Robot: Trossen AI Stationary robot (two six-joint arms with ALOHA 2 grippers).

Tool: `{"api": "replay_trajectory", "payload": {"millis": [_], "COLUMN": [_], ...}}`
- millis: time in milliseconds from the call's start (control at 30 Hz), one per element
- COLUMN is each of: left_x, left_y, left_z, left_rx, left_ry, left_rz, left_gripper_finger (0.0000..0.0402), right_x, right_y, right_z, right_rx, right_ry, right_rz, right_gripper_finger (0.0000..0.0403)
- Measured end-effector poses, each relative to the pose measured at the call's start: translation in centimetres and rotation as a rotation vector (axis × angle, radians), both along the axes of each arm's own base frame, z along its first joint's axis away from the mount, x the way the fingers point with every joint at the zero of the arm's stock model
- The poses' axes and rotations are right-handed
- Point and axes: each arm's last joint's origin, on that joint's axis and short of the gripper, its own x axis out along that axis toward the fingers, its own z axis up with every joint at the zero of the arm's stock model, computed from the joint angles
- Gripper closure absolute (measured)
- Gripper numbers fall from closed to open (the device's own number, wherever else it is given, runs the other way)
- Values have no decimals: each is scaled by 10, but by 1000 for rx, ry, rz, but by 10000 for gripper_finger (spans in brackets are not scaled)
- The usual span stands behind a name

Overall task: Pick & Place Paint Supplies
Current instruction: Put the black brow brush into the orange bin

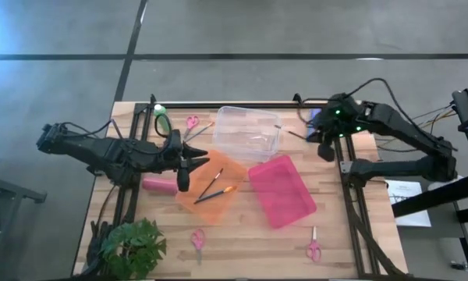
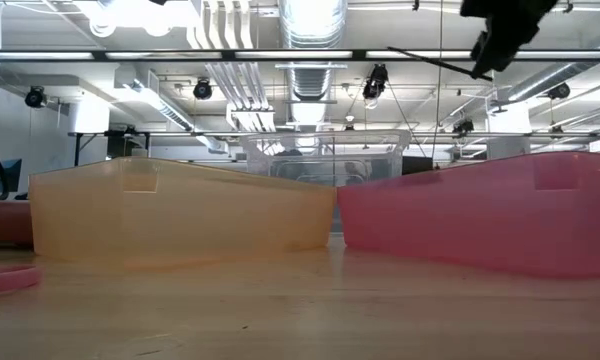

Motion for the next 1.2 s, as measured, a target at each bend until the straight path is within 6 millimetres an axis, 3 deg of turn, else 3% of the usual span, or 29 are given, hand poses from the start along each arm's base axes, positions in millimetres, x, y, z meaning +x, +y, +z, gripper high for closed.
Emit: {"api": "replay_trajectory", "payload": {"millis": [267, 433, 633, 833, 1200], "left_x": [0, 0, 0, 0, 2], "left_y": [1, 1, 1, 1, 1], "left_z": [0, 0, 0, 1, 6], "left_rx": [4, 4, 29, 49, 33], "left_ry": [-2, -2, 3, 4, -57], "left_rz": [15, 15, 8, 5, 9], "left_gripper_finger": [281, 281, 281, 281, 281], "right_x": [53, 62, 77, 96, 143], "right_y": [33, 59, 96, 124, 162], "right_z": [3, -3, 0, -18, -45], "right_rx": [211, 343, 462, 539, 710], "right_ry": [-133, -150, -300, -257, -320], "right_rz": [-17, -122, -220, -383, -423], "right_gripper_finger": [395, 395, 395, 395, 395]}}
